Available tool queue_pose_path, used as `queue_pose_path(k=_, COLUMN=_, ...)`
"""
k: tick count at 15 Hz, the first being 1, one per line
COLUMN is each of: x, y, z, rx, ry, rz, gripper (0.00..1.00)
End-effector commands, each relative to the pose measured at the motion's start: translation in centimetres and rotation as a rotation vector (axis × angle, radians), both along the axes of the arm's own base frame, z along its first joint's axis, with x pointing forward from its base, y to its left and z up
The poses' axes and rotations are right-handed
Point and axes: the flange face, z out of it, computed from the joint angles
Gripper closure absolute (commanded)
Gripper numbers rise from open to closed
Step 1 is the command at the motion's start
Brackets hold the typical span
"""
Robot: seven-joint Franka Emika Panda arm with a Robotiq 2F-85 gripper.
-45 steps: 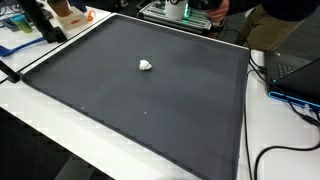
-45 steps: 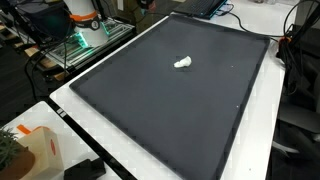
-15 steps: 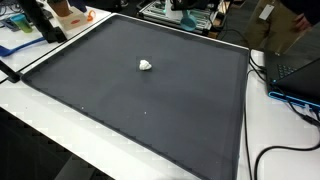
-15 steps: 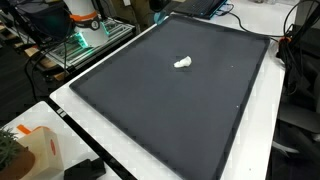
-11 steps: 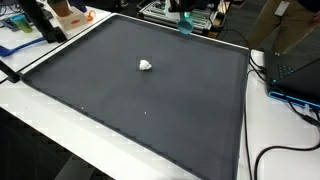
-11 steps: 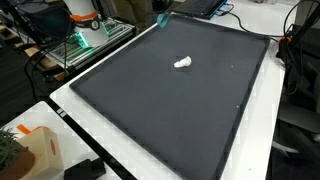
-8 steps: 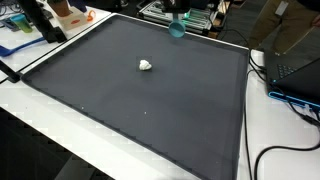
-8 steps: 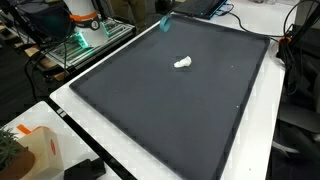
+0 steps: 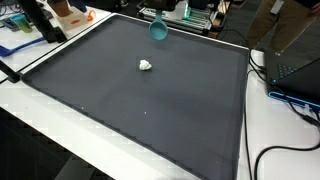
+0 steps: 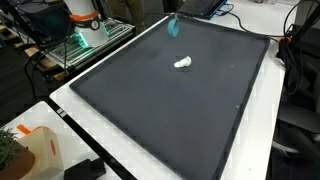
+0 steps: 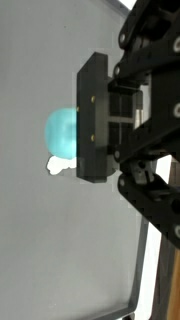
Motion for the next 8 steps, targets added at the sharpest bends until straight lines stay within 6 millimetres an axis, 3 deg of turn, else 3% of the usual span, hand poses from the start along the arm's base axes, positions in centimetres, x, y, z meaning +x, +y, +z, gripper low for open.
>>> queue_pose_path(k=1, x=0.0, y=0.1, z=0.0, rx=-0.001, ry=0.002, rz=0.001, gripper=0.53)
queue_pose_path(k=2, x=0.3, y=-0.2, z=-0.5, rx=-0.017, ry=0.001, rz=-0.01, gripper=0.78)
queue_pose_path(k=8, x=3.0, y=-2.1, z=-3.4, rx=-0.016, ry=0.001, rz=0.064, gripper=0.78)
